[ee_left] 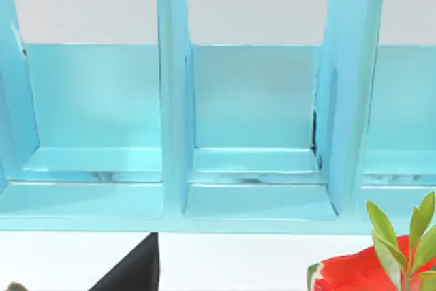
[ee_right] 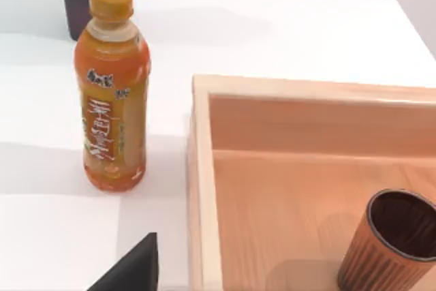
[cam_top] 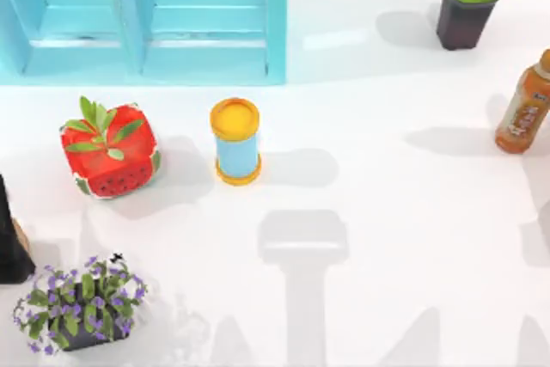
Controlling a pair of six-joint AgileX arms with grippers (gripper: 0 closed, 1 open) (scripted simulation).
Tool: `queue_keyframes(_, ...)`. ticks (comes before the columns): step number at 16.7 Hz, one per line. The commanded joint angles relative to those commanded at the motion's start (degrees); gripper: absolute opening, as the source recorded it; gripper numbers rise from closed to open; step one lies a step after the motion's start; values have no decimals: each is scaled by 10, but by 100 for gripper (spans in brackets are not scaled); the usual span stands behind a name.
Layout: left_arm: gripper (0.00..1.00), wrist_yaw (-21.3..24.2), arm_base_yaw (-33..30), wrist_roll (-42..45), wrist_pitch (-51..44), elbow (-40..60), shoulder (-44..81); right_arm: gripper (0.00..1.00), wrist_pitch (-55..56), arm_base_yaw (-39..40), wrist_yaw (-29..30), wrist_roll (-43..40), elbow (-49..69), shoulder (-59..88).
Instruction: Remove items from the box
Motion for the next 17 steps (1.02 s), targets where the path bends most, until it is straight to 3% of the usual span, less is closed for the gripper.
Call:
queue_keyframes(9,100,0,0,0,0,0,0,100,-360,-144,-2,-141,357,495)
queue_keyframes(17,100,0,0,0,0,0,0,100,-525,-216,-1,-211,545,711)
